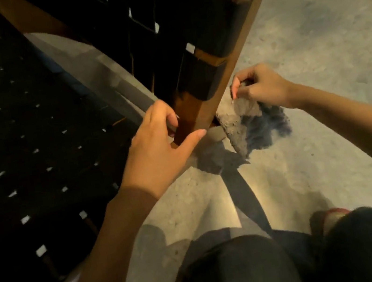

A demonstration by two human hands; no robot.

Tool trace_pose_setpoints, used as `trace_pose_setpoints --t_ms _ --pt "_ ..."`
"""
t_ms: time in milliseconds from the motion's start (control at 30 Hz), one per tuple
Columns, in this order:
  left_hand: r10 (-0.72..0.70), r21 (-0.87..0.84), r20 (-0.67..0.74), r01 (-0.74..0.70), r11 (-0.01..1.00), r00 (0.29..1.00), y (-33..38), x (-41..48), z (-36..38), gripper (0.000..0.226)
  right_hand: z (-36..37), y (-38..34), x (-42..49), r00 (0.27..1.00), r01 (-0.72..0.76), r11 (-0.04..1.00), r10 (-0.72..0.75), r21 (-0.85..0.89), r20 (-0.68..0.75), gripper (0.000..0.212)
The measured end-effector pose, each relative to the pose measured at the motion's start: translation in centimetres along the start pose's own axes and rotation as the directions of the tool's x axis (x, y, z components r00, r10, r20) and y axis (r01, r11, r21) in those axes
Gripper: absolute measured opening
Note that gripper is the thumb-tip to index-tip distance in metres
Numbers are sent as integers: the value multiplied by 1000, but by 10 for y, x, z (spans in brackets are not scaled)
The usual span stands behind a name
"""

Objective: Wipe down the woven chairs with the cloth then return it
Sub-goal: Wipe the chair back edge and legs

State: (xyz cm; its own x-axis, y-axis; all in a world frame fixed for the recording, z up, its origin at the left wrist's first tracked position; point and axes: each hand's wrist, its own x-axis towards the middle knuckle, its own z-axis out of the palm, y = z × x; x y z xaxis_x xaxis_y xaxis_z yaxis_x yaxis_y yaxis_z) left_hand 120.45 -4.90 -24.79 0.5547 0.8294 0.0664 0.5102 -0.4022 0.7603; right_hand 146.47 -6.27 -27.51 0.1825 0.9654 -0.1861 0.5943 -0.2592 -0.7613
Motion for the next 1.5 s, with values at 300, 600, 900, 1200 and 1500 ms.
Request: trace_pose_setpoints --t_ms 300,600,900,1200,1500 --pt "113 177 -217 -75 981 970 6 -6 15 40 48 17 50 979 57 976 -95 209 179 24" --pt "232 538 -338 -16 843 912 18 -45 72 25 33 25 40 938 114 898 -238 425 252 29" --pt "-195 487 -337 347 801 921 24 -36 128 80 26 40 25 862 215 820 -415 531 290 16" --pt "-396 145 -544 548 824 740 -1 -20 159 71 25 51 35 791 222 816 -471 533 392 21" --pt "-408 -81 -647 475 876 644 -2 -25 171 13 22 32 35 793 227 880 -416 417 446 28"
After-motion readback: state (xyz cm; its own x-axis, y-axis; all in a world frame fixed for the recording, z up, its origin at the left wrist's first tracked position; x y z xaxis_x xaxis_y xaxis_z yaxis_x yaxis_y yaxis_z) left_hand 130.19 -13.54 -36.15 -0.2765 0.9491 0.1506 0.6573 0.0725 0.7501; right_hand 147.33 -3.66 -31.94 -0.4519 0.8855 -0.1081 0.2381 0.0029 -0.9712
